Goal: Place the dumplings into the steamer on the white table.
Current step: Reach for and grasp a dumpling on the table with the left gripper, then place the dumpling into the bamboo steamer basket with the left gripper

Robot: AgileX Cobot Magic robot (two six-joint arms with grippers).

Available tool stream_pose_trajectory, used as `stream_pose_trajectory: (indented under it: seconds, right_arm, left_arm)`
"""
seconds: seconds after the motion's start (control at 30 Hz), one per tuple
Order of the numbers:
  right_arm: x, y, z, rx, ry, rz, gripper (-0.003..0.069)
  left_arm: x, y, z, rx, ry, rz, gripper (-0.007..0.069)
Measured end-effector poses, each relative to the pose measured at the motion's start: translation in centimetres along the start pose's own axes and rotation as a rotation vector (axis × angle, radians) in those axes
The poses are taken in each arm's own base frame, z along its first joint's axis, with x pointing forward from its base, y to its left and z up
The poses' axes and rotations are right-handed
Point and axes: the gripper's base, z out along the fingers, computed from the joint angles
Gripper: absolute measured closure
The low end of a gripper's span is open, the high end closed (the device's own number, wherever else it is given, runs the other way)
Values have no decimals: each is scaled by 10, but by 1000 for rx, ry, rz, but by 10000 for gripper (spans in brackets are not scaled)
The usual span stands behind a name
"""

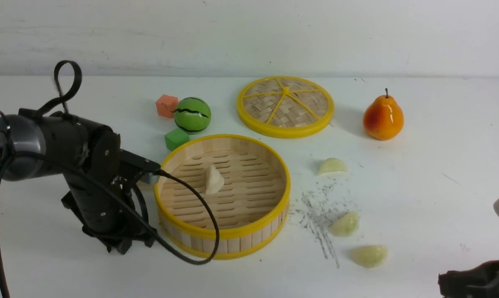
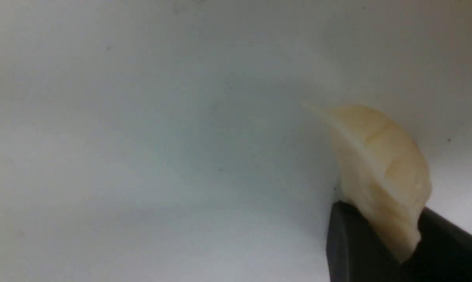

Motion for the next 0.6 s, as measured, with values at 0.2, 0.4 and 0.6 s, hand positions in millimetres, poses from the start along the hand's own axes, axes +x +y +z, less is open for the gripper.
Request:
stream_pose_trajectory:
  seconds: [0.2,0.4,0.6]
  right_arm:
    - [0,0,0,-3,1,3,545]
    - [0,0,0,-3,0,3,541]
    - [0,0,0,-3,-4,4,535]
  left_arm:
    - [11,-3,-12,29,73,-91,496]
    - [0,-7,-63,117,-77,-176,496]
    - [-37,-23,-121,415,-293,-320,496]
